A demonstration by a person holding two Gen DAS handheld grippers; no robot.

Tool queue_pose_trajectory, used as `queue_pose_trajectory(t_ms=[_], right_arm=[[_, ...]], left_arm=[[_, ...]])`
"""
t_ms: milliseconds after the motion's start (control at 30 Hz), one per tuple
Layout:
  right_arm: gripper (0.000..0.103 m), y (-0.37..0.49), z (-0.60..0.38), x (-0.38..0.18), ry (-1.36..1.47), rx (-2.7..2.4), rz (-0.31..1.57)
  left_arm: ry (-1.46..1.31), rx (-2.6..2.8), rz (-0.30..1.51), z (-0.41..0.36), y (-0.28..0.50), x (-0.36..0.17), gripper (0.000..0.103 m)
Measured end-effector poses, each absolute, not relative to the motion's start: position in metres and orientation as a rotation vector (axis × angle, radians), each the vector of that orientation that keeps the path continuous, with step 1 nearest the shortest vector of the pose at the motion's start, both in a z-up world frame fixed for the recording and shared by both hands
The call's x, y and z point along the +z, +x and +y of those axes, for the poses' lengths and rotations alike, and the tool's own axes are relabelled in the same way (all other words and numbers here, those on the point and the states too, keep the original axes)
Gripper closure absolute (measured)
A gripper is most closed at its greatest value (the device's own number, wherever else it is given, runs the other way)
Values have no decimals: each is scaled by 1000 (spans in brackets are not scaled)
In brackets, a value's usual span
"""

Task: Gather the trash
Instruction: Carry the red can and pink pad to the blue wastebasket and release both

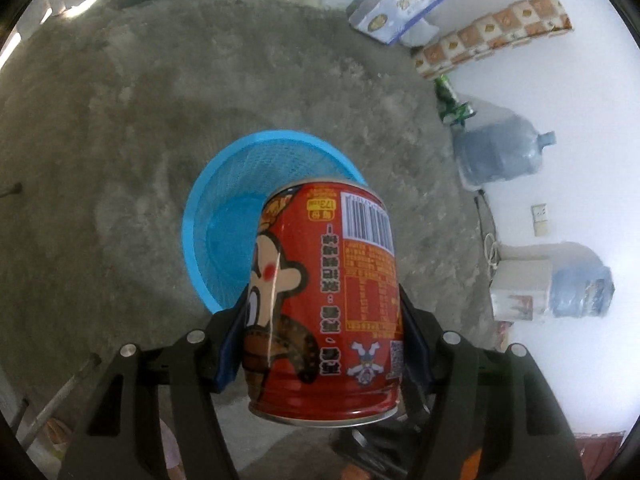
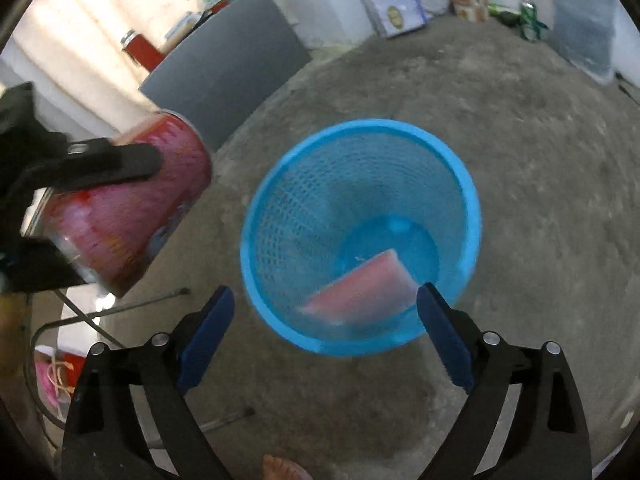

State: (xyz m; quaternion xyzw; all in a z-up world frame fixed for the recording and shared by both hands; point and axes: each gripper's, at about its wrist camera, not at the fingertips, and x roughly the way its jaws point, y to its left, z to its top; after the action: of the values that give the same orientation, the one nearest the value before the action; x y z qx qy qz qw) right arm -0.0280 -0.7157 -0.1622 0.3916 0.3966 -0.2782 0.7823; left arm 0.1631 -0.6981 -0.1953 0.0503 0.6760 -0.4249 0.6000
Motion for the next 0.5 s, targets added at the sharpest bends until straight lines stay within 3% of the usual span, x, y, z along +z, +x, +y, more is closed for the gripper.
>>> queue_pose_trajectory(t_ms=[167,267,500], right_arm=[[15,-85,-703,-156,956,-645,750],[15,-102,-698,-150,966,-667,725],[15,-137,-666,-120,932,-688,681]], left_arm=[[184,-924,1652,-718,156,-223,39],[172,-918,1696,-720,152,-224,34],[112,-998,1633,-705,151,-160,30]])
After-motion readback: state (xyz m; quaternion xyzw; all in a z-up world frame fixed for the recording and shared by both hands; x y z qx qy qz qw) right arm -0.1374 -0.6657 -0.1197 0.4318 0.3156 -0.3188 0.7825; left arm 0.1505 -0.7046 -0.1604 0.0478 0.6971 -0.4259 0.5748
